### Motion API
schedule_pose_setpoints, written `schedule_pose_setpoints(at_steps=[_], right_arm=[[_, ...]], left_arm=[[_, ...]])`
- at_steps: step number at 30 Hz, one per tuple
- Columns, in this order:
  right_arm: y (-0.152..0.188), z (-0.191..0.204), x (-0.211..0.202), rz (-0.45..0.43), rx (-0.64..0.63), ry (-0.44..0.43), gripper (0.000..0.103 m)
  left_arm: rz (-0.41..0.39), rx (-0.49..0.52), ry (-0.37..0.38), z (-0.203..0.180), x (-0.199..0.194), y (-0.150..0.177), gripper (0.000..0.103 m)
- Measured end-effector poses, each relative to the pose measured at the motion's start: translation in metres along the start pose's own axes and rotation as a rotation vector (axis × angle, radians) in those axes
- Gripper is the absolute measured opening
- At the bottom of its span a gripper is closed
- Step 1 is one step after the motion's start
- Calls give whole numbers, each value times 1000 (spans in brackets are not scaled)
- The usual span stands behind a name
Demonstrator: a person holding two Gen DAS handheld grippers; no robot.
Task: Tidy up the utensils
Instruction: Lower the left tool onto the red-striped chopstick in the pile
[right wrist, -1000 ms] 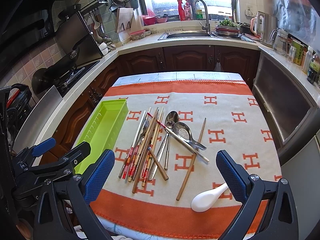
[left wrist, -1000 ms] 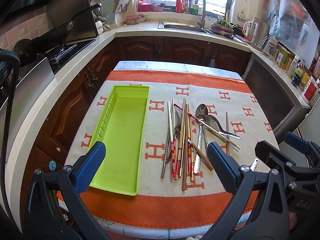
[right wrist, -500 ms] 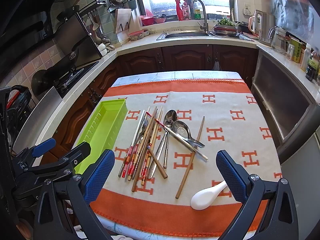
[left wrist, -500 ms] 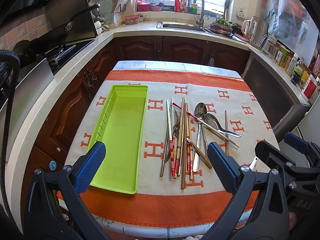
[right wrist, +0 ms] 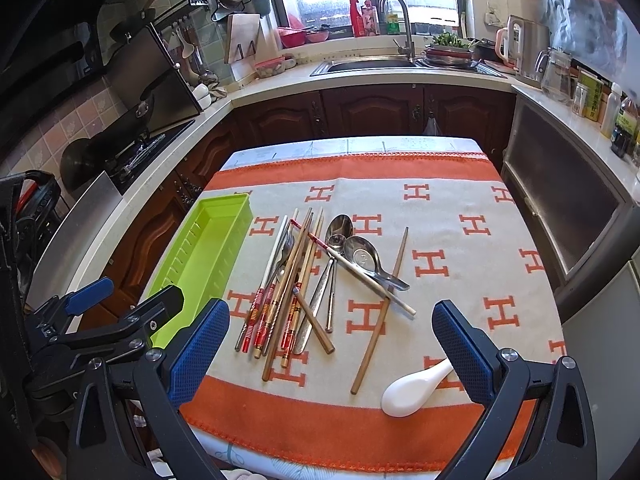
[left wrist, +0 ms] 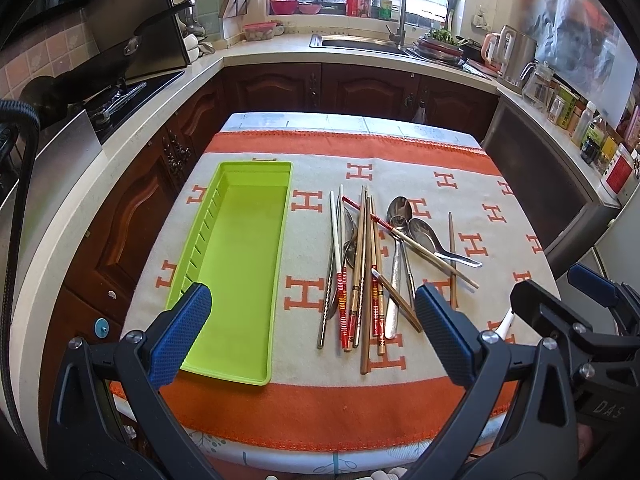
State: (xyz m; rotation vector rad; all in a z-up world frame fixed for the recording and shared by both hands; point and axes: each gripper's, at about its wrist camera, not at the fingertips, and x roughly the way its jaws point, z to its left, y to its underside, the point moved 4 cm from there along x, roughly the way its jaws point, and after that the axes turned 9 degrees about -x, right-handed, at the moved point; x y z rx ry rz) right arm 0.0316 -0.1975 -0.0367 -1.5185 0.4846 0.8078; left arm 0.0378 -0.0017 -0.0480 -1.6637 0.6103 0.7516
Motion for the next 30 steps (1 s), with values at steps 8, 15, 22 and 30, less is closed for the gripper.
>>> schedule_pose_setpoints(at_steps=[8,15,22,30], right_arm=[[0,-11,6,18,23,-9,102],[2,-27,13,36,57,-17,102],[7,-71,30,69,168,-7,102],[23,-123,70,139,228,30,85]], left_arm=[[21,14,-2,-10,12,1,101],[62,29,40,-25,32,-2,101],[118,29,100,-45,64,-12,94],[241,45,147,-80,115,-12,94]])
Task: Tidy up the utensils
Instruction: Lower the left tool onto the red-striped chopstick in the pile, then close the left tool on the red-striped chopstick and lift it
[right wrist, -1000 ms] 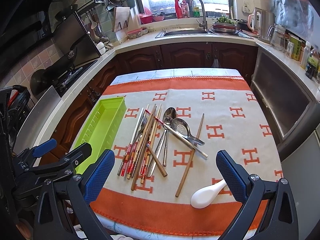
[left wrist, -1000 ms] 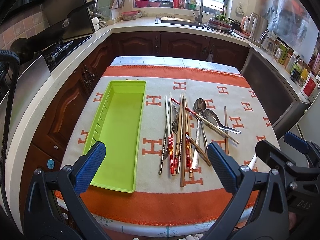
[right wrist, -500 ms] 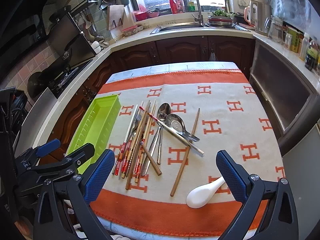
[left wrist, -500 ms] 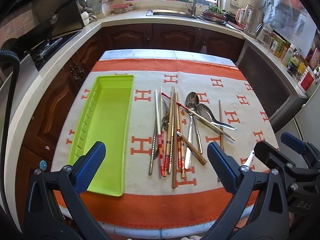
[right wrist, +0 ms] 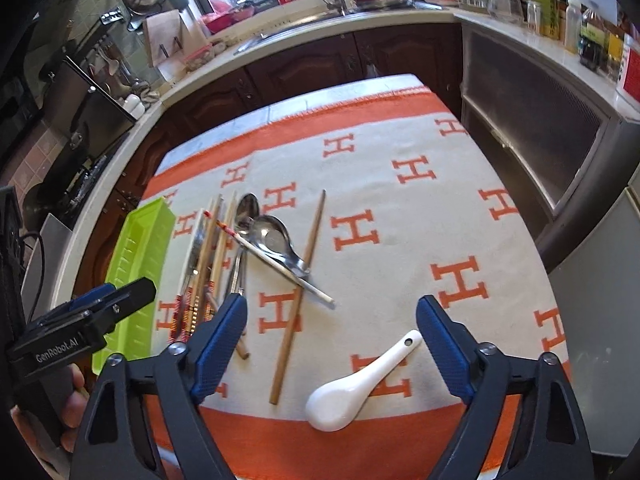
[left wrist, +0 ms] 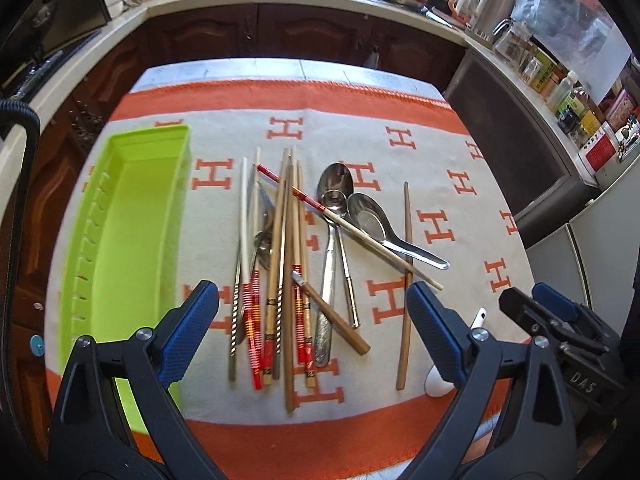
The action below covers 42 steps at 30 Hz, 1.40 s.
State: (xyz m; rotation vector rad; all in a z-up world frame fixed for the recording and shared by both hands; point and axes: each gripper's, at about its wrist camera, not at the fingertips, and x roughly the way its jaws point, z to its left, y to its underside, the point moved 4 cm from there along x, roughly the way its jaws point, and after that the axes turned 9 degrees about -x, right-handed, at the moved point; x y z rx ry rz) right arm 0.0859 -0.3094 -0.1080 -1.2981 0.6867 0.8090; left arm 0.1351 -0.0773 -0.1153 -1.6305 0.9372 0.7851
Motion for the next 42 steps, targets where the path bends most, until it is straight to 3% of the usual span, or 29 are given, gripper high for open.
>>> schedule_pose_setpoints(at_steps=[2,12,18,25,31,38,42], right_arm=[[2,-6,12,17,-8,7,81],[-3,-25,45,70,26,-32,73],[-1,-43,52,84,67,-46,70],[12,-58,55,96,90,-52,70],[20,-66,59,110,113,-61,70],[24,-66,60,113,112,-62,70],[27,-67,59,115,110,-62,69]], left_arm=[[17,-1,7,-6,15,-2,92],[230,-122,125,-29,96,-3,44],[274,-192,144,-40,125,-5,27],[282,-264,138,-44,136,-12,27],[272,-306,89,-42,140,-21,27],[218,-258,-12,-54,145,-27,27],[199,-291,-17,-47,145,-28,14]])
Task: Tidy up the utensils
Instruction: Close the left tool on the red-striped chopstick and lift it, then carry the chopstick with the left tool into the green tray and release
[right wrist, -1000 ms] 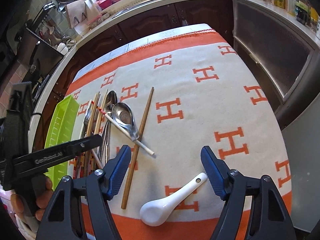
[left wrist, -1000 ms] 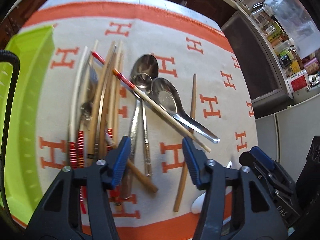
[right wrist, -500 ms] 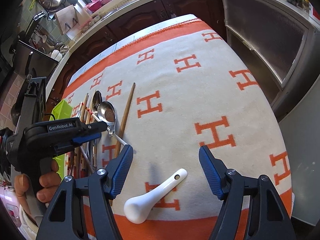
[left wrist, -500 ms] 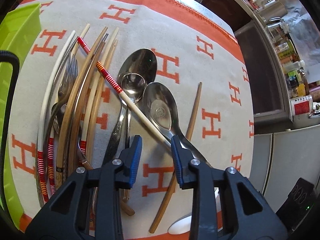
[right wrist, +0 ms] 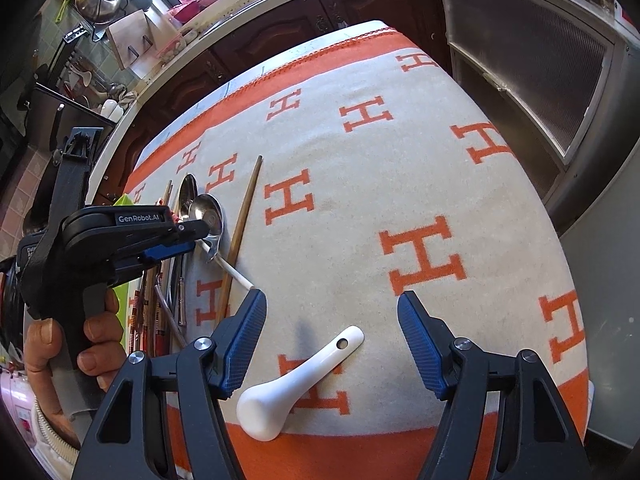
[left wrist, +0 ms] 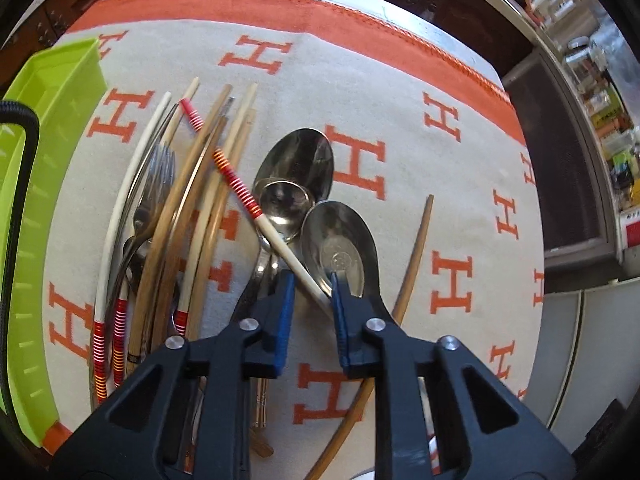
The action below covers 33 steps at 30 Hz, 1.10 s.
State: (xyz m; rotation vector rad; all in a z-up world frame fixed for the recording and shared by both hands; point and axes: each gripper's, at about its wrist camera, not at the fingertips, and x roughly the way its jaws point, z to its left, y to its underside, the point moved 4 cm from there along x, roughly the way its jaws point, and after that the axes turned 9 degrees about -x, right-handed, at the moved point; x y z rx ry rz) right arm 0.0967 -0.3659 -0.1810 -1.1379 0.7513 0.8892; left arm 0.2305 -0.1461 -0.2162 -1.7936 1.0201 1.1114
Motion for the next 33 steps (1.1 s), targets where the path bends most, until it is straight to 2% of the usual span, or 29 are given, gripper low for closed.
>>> schedule_pose_setpoints(at_steps=[6,8,15,20,23,28,33], right_arm=[[2,0,3,8,-5,-4,67],[2,1,5,14,-8,-6,65],[0,14,7,17,-38,-14,64],[-4,30,7,20,-76,-29,64],[-5,47,10,25,-116,-38,61],[-6,83,26,50,-192,-39,57],[-7,113,50,70,-248,17,53]], left_arm=[[7,-43,65,19,-4,-6,8],[-8,-18,51,19,-8,-6,4],[-35,90,66,20,-40,-1,3],[-46,184,81,34,-82,11,3],[-82,228,81,46,-116,17,3],[-171,231,27,95,-171,11,3],[-242,189,-88,153,-194,-8,3]])
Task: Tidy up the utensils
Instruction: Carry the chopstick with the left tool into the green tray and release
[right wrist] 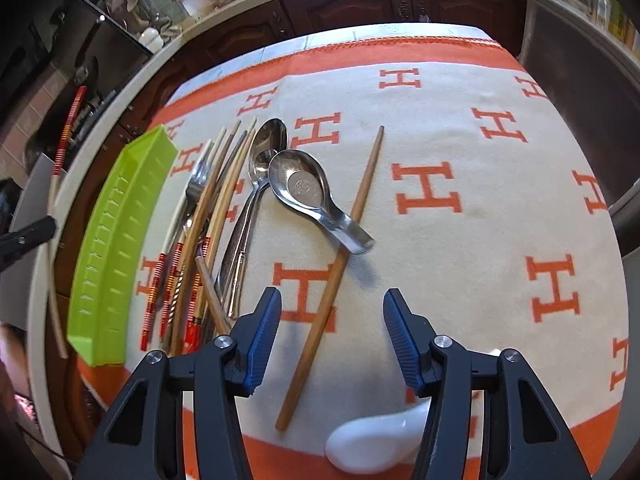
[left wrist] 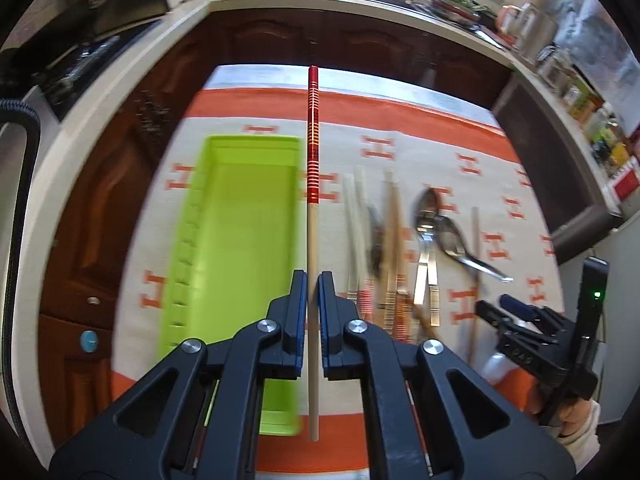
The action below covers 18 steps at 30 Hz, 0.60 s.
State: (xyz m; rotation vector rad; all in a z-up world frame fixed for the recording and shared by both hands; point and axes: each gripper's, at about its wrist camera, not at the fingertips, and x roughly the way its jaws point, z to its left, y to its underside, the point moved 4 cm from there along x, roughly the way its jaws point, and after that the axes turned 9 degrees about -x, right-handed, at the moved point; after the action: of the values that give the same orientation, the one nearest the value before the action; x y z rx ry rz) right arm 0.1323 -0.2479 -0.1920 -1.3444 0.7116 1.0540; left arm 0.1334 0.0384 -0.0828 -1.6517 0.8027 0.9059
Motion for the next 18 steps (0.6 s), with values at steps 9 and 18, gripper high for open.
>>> schedule_pose_setpoints(at_steps=[9,18], right_arm=[[-4,21,28,12,-62,207,26],[1,-9,13,3,111,145,7]], left_arm=[[73,-32,-84,67,58,-9,4],[97,-50,-46,77,78,-1,4]])
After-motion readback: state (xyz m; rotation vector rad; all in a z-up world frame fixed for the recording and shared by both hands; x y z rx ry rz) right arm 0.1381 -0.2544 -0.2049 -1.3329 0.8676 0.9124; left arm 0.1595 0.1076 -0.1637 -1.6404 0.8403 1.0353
